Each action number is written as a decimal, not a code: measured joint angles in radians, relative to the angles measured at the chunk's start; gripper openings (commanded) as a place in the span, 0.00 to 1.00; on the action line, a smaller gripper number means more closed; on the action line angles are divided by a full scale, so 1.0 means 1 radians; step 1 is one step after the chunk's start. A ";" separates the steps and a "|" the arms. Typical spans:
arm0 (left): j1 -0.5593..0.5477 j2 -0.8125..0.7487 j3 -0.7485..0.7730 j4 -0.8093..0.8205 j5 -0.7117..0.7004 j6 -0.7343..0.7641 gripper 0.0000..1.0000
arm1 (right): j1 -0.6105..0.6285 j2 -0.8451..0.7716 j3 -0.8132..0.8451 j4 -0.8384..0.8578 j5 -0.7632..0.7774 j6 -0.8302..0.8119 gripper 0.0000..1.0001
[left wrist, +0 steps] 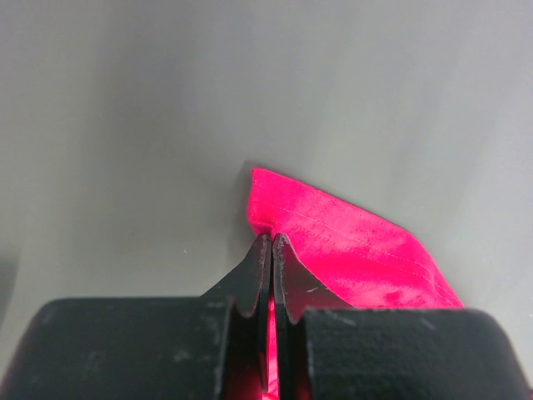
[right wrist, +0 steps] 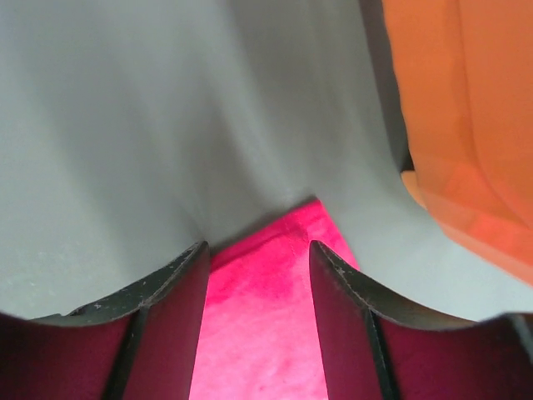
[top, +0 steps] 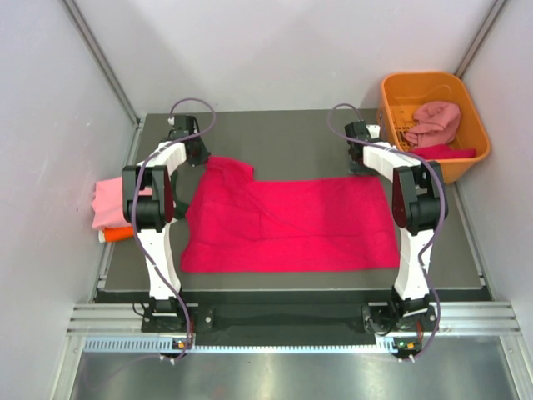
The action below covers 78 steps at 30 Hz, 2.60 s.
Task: Fold and stack the t-shirts
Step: Fold the tshirt
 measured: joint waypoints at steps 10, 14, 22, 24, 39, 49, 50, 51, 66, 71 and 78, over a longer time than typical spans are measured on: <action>0.000 -0.002 -0.001 -0.001 -0.012 0.014 0.00 | 0.000 -0.016 -0.026 -0.017 0.028 0.002 0.44; 0.000 -0.002 -0.003 -0.001 -0.016 0.019 0.00 | 0.000 -0.016 -0.032 -0.022 0.018 0.003 0.18; 0.000 -0.002 -0.006 -0.001 -0.018 0.026 0.00 | 0.000 -0.013 -0.033 -0.024 0.018 0.010 0.00; 0.000 -0.002 -0.006 -0.001 -0.018 0.027 0.00 | 0.000 -0.016 -0.035 -0.021 0.017 0.011 0.00; 0.000 0.055 0.124 -0.037 -0.017 0.027 0.00 | -0.009 -0.024 0.117 -0.051 0.022 0.019 0.00; -0.003 0.052 0.114 -0.024 0.002 0.027 0.00 | -0.014 -0.024 0.148 -0.051 0.014 0.018 0.00; -0.004 0.042 0.094 -0.021 0.002 0.027 0.00 | -0.014 -0.026 0.139 -0.045 0.012 0.018 0.00; -0.006 0.024 0.064 -0.013 0.002 0.027 0.00 | -0.014 -0.027 0.127 -0.042 0.010 0.018 0.00; -0.087 -0.325 -0.169 -0.015 -0.112 0.076 0.00 | -0.014 -0.219 -0.119 -0.019 -0.050 0.016 0.00; -0.121 -0.444 -0.291 -0.015 -0.142 0.079 0.00 | -0.014 -0.311 -0.200 -0.006 -0.072 0.013 0.00; -0.131 -0.584 -0.420 0.005 -0.183 0.080 0.00 | -0.014 -0.393 -0.280 0.010 -0.102 0.013 0.00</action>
